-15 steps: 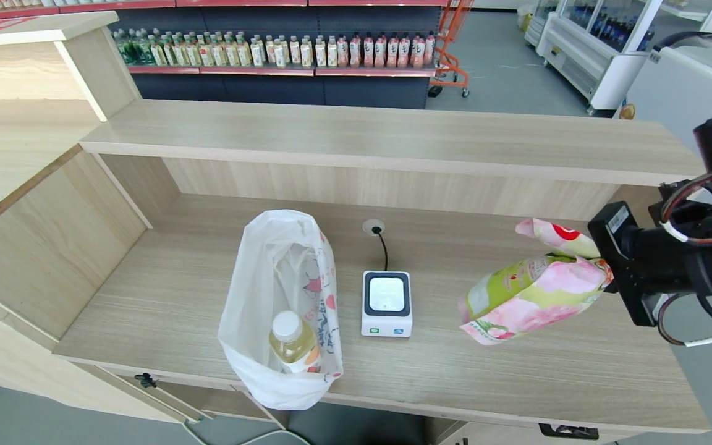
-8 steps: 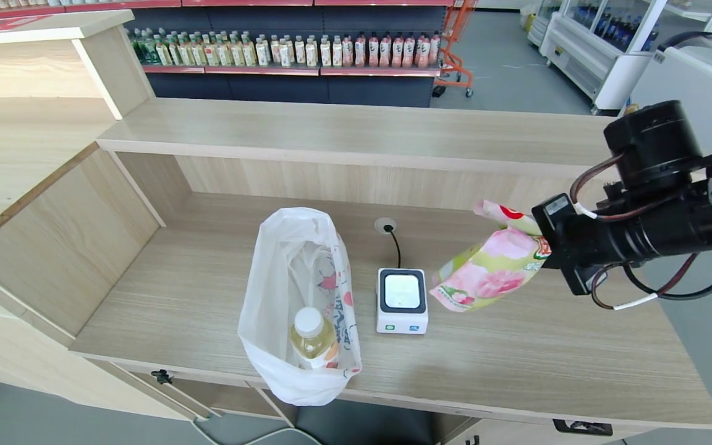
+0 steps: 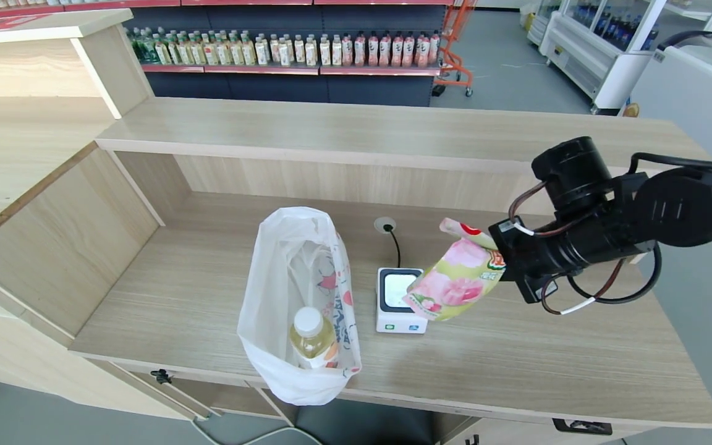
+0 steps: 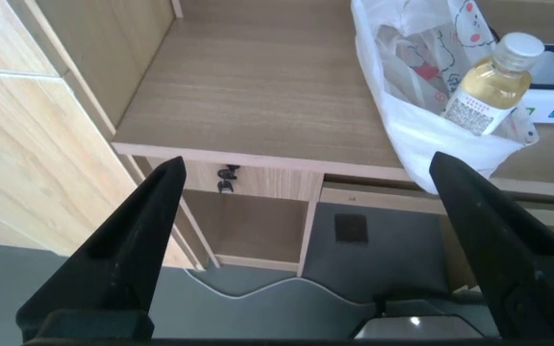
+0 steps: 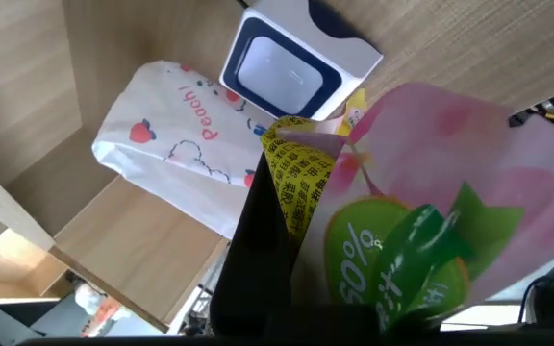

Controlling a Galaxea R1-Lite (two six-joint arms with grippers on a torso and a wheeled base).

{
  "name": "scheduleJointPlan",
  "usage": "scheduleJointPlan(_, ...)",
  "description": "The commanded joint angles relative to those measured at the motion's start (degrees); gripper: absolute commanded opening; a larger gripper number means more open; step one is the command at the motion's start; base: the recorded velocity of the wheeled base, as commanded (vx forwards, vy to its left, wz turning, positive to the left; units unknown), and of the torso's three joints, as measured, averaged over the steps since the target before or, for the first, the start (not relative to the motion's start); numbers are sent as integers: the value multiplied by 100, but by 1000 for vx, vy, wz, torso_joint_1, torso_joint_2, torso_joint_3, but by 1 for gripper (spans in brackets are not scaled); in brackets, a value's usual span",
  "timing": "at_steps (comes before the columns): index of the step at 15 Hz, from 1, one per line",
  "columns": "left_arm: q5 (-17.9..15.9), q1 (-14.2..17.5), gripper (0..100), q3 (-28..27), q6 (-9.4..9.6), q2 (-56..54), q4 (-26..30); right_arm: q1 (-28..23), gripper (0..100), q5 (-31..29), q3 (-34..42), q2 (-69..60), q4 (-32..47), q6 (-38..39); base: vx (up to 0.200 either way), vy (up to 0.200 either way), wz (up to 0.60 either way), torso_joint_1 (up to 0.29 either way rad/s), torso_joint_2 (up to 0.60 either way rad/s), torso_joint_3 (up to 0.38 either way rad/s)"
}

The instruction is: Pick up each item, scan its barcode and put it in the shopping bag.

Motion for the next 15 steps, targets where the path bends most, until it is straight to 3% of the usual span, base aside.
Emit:
scheduleJointPlan(1,1,-2,100,0,-3,-1,-2,106,0,-11,-64,247,-6,18,0,0,0,0,0,0)
scheduleJointPlan(15,1,-2,100,0,6,-1,-2,344,0,6,-653,1082,-340,335,0,0,0,0,0,0)
